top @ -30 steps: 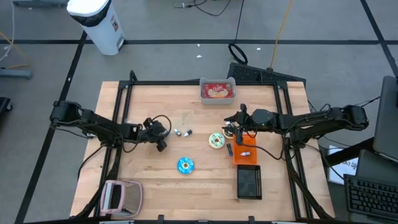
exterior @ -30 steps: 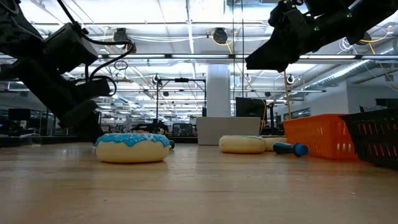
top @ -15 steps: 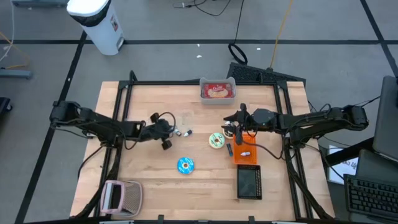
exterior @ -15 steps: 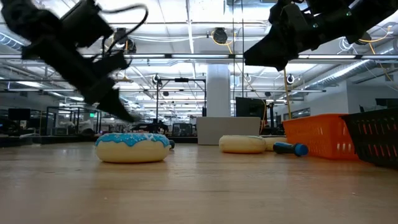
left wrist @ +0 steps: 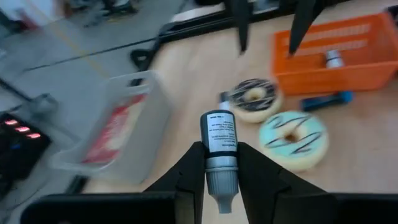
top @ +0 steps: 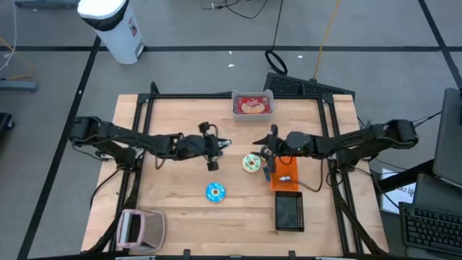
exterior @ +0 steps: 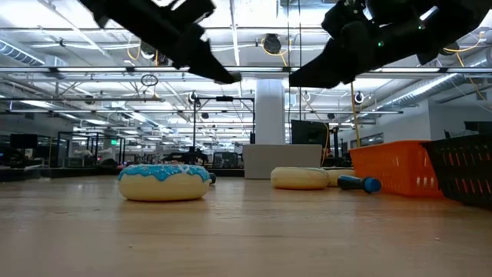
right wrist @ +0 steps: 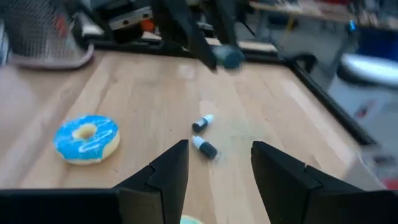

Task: Pick & Place Food Item
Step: Put the green food coloring bottle into the orange bin

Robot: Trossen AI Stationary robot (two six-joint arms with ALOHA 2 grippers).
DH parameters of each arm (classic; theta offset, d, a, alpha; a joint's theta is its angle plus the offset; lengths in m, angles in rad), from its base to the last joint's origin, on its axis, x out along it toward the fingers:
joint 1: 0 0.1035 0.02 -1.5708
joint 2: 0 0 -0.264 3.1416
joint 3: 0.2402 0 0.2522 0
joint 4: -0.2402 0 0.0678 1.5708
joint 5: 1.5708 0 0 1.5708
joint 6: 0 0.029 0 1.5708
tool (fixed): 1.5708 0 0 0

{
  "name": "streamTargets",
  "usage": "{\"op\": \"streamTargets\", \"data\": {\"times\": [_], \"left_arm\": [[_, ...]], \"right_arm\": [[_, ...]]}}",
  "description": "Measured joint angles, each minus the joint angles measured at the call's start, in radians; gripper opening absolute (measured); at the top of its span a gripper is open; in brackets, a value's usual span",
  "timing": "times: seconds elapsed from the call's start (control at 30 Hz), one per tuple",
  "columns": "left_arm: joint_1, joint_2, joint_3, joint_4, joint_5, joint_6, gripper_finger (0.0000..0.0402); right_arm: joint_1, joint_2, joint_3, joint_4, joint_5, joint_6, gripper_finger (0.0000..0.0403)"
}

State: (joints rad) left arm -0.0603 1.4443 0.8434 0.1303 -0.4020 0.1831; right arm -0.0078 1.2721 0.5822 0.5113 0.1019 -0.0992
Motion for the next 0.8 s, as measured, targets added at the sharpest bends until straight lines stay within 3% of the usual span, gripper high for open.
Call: {"op": "streamTargets", "data": {"times": [0.33,0.47,0.63,0.8], "left_arm": [[0.021,0.186,0.179,0.000,0.377,-0.278,0.0075],[0.030,0.191,0.200,0.002,0.410,-0.337,0.0076],[0.056,0.191,0.204,-0.004,0.419,-0.434,0.0076],[0.069,0.191,0.204,0.003,0.439,-0.467,0.0076]], "right_arm": [[0.072,0.198,0.000,0.249,0.002,-0.591,0.0182],[0.105,0.228,0.000,0.324,0.020,-0.704,0.0181],[0.147,0.230,0.000,0.398,0.140,-0.834,0.0171],[0.167,0.228,0.000,0.444,0.135,-0.860,0.0165]]}}
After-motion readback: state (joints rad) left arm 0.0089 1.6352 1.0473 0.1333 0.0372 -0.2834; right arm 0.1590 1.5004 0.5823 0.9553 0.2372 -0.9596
